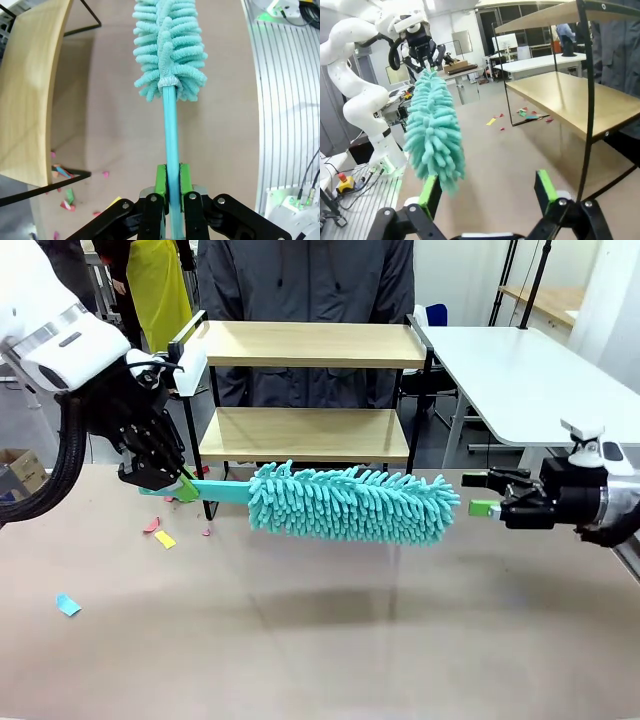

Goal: Clean the shelf.
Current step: Hand the Duster back to the human.

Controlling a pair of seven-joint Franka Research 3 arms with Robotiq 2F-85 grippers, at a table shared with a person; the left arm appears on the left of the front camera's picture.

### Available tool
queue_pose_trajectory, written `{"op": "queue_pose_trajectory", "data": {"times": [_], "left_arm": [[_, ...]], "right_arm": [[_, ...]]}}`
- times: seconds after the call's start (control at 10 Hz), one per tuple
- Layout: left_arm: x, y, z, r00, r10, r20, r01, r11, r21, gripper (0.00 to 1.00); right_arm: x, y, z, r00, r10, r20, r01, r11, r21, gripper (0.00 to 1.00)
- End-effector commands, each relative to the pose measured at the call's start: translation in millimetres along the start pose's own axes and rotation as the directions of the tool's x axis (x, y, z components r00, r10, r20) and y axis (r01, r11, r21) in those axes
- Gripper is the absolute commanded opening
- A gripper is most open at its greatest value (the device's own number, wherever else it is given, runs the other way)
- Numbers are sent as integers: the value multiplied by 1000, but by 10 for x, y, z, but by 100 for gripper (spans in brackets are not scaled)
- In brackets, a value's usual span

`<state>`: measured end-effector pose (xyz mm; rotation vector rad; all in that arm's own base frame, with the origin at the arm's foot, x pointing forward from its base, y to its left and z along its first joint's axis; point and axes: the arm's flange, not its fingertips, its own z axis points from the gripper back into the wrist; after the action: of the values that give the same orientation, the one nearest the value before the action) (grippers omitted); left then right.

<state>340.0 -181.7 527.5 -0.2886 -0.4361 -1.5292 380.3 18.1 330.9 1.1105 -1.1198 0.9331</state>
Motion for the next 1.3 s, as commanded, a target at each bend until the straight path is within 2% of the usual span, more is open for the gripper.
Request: {"op": "queue_pose_trajectory", "data": {"times": [0.0, 0.4, 0.9, 1.2], "left_arm": [[11, -12, 20, 1000, 16, 8, -16, 1000, 1, 13], [11, -12, 20, 1000, 16, 8, -16, 1000, 1, 13], [11, -12, 20, 1000, 16, 8, -16, 1000, 1, 13], [11, -12, 20, 1000, 16, 8, -16, 1000, 1, 13]], "right_arm": [[-89, 130, -73, 998, 30, 61, -29, 999, -22, 100], [-37, 190, -382, 993, -54, 106, 46, 996, 76, 100], [-41, 300, -783, 985, -130, 111, 105, 972, 210, 100], [-62, 296, -1008, 986, -136, 95, 109, 964, 242, 100]]}}
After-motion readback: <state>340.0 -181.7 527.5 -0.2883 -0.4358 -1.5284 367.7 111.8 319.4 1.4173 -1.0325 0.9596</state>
